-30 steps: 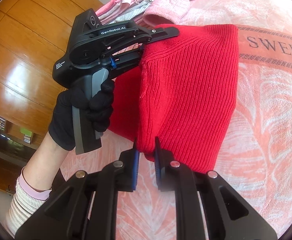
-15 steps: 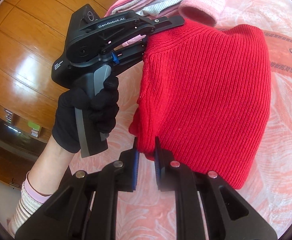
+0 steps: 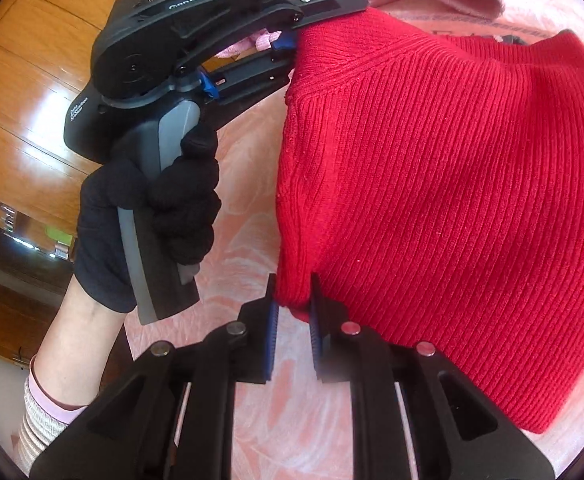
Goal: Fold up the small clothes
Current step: 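Fold the held side over the sweater and open the left tool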
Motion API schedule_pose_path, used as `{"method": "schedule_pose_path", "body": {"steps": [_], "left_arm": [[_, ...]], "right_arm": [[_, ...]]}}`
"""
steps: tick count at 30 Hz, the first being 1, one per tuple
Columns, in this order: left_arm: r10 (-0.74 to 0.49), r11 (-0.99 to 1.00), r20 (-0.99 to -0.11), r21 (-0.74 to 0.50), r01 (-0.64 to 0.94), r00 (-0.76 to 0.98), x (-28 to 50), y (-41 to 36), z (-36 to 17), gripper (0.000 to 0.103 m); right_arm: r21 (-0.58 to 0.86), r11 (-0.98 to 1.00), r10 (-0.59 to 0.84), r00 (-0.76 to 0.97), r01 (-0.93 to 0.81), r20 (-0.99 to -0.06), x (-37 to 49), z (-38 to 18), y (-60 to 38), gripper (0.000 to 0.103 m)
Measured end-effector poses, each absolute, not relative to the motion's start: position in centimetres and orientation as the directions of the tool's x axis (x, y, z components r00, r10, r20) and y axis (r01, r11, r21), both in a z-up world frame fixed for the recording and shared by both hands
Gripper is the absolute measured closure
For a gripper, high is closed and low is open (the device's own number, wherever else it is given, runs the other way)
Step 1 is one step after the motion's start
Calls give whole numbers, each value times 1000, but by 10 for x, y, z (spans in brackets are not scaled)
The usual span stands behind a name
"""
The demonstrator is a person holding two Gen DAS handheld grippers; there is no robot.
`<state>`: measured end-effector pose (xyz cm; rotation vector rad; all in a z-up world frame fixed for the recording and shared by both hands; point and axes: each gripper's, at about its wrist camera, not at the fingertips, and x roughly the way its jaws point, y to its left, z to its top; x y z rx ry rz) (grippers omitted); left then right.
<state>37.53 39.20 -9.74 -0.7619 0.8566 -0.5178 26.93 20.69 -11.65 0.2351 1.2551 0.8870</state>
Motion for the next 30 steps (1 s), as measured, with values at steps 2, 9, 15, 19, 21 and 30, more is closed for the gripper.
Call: {"method": "schedule_pose_path", "body": {"steps": [2,9,15,19,21,30], "left_arm": [[-680,630,-476,-768,114,558,375,396,-101,92],[-603,722,-600,-691,39,525,376,400,-139,91],[-595,708,-599,-707,-4,535,366,409,-152,84],[-595,712,-592,-702,15,543,359,409,-142,75],[-595,712,-597,-702,8,538,360,405,-141,67],[-556,730,-636,-681,-51,534,352,410,-156,77]], "right_arm": [[598,659,684,33,-456,-729,269,-123,213,90],[562,691,644,34,-454,-764,273,-142,227,86],[620,637,702,13,-457,-712,273,-128,212,56],[593,647,696,55,-480,-716,276,-106,184,53],[573,675,680,91,-465,-728,278,-99,161,53],[521,764,599,118,-382,-792,279,-118,106,52]]}}
